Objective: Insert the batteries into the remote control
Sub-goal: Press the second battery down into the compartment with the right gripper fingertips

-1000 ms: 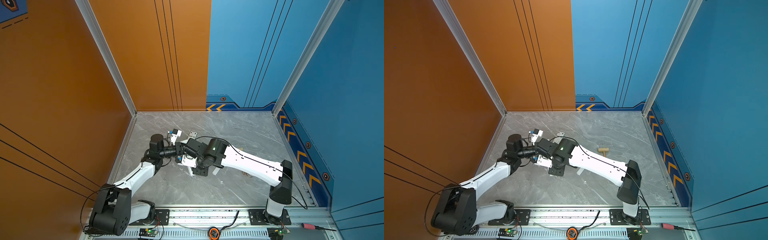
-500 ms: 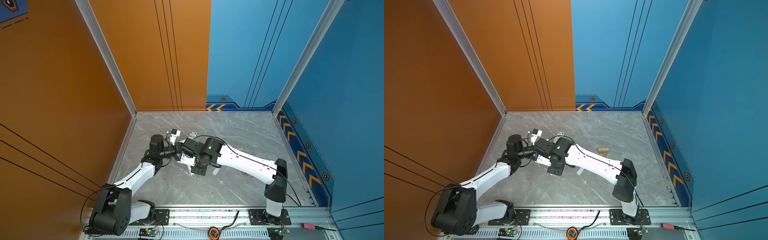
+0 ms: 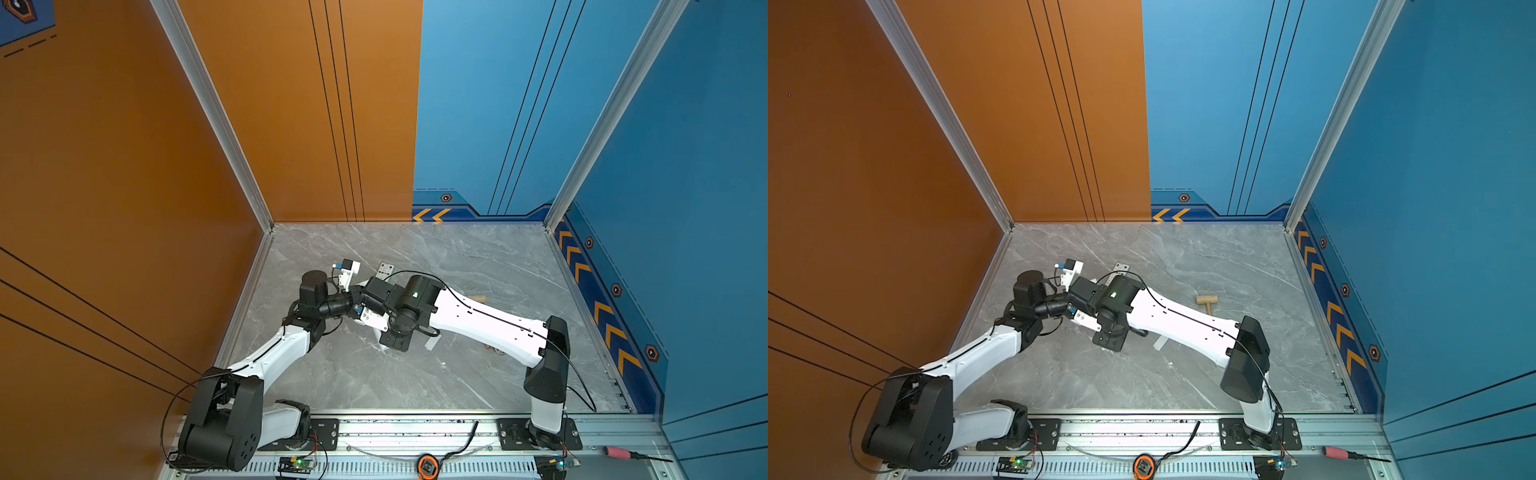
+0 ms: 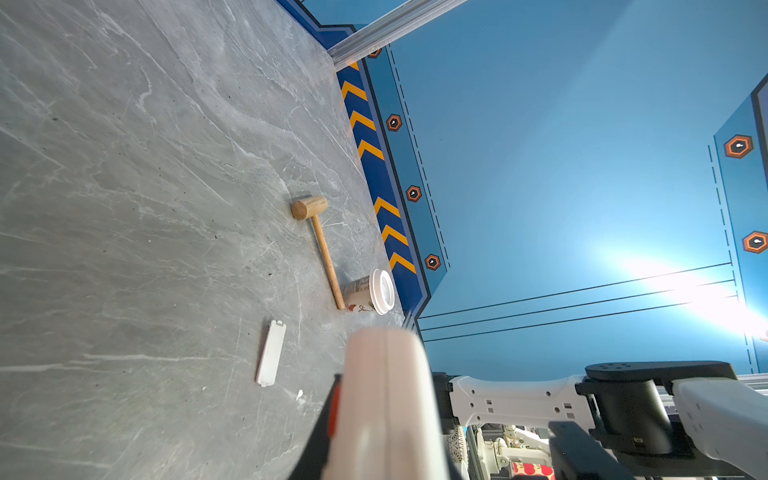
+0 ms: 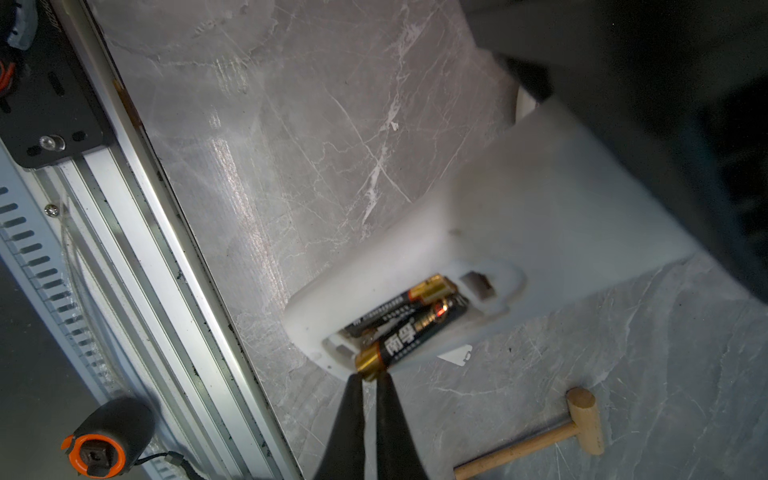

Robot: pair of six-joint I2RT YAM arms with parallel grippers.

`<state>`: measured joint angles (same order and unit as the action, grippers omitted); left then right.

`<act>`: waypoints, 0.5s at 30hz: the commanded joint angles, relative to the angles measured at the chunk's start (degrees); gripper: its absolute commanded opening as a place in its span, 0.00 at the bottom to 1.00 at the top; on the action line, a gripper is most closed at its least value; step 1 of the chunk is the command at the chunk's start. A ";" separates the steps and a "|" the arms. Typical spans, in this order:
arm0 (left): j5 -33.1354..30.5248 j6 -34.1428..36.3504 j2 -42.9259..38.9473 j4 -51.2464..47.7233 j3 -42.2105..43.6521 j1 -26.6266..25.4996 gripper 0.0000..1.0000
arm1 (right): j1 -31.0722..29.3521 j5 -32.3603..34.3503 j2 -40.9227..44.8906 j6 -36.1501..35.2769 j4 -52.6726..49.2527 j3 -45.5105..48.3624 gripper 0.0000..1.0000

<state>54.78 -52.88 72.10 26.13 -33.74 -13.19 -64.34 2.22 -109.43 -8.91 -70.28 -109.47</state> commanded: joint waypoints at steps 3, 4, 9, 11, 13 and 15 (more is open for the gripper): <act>5.68 -3.68 -2.84 1.38 0.33 -1.50 0.00 | 0.44 1.36 -3.14 2.57 7.88 0.34 0.06; 5.72 -3.66 -2.84 1.38 0.33 -1.66 0.00 | 0.40 1.31 -2.93 2.67 8.38 0.58 0.06; 6.14 -3.81 -3.04 1.38 0.16 -1.66 0.00 | 0.26 1.69 -2.59 1.58 9.49 1.86 0.06; 6.67 -4.07 -3.01 1.59 0.06 -1.66 0.00 | 0.14 1.91 -1.82 0.27 10.21 3.33 0.06; 7.27 -4.63 -3.02 2.20 0.07 -1.66 0.00 | -0.07 2.69 -1.31 -1.34 10.43 4.38 0.07; 7.98 -5.34 -3.00 3.14 0.07 -1.59 0.00 | 0.01 3.41 -0.89 -2.76 10.32 5.28 0.07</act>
<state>54.15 -52.25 72.10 25.56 -32.82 -13.19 -64.69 2.31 -109.08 -9.69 -66.96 -106.72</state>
